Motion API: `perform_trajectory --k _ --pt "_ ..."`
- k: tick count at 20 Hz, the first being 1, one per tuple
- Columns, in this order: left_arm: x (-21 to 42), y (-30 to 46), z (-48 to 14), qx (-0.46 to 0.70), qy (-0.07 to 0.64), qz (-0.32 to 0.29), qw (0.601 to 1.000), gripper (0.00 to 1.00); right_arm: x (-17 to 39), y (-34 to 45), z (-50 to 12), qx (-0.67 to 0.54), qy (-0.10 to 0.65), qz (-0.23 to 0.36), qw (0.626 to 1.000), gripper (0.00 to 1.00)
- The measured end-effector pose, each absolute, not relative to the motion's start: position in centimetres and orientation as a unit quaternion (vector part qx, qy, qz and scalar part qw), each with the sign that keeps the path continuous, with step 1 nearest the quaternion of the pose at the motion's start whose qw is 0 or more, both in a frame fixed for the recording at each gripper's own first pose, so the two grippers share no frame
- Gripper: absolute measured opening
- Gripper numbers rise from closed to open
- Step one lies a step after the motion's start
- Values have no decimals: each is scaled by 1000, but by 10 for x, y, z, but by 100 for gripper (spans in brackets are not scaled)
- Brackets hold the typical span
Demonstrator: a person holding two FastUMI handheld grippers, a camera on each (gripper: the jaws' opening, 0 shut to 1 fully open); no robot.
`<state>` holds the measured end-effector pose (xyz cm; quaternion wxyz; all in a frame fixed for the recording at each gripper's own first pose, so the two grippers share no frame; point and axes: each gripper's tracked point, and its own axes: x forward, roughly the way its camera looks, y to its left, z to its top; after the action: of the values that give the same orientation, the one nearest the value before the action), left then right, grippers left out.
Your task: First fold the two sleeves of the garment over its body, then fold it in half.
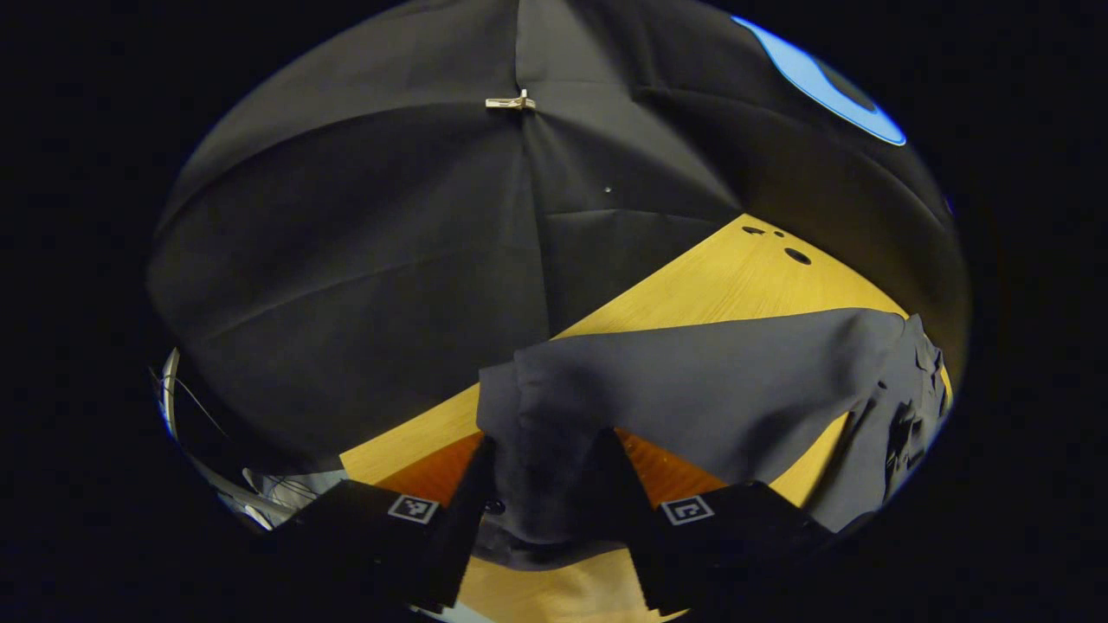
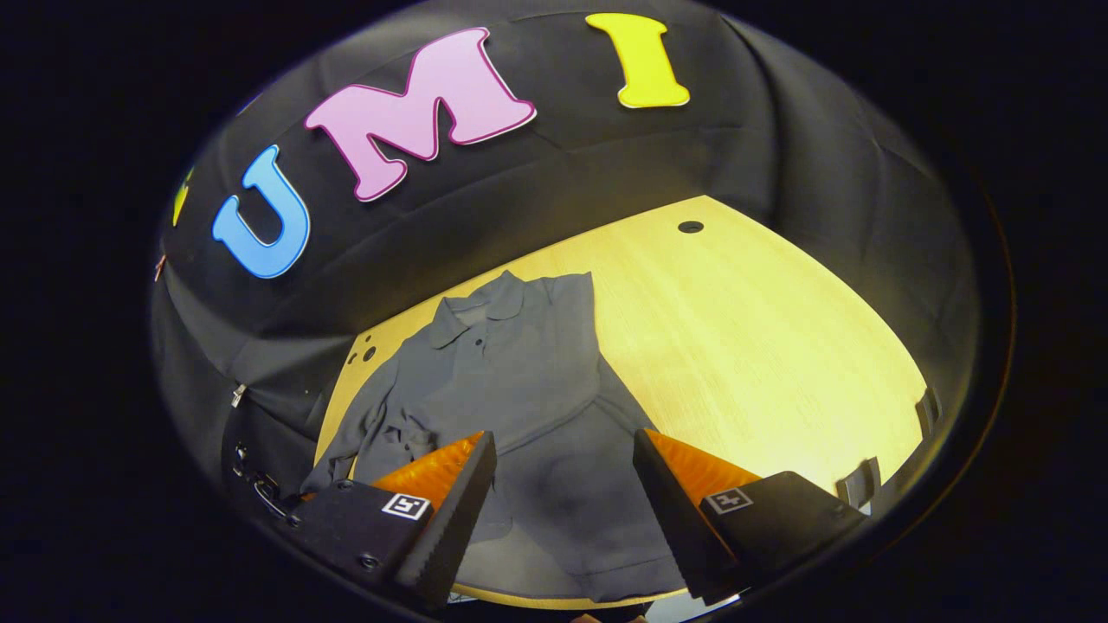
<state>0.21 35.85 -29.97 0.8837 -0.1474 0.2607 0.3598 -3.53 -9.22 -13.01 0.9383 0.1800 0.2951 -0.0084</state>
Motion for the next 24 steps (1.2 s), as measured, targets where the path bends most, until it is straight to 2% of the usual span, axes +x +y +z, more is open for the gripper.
perform_trajectory --k 2,5,6,7,10,14,24 --pt "7 355 -300 -145 262 349 888 65 -44 -98 -131 178 294 -18 939 98" --pt "11 350 -298 -143 258 337 894 18 -51 -104 -133 175 293 -30 940 98" --pt "12 351 -296 -141 256 338 895 14 -52 -107 -133 175 292 -33 940 99" --pt "14 349 -297 -141 258 336 895 7 -54 -108 -132 174 291 -37 940 99" --pt "18 348 -288 -160 258 326 895 6 -57 -116 -130 171 288 -48 941 98" --pt "37 352 -243 -160 228 311 909 6 -60 -123 -127 160 284 -60 943 99" --pt "129 265 -94 -112 123 162 973 5 -78 -136 -129 164 278 -103 941 98"
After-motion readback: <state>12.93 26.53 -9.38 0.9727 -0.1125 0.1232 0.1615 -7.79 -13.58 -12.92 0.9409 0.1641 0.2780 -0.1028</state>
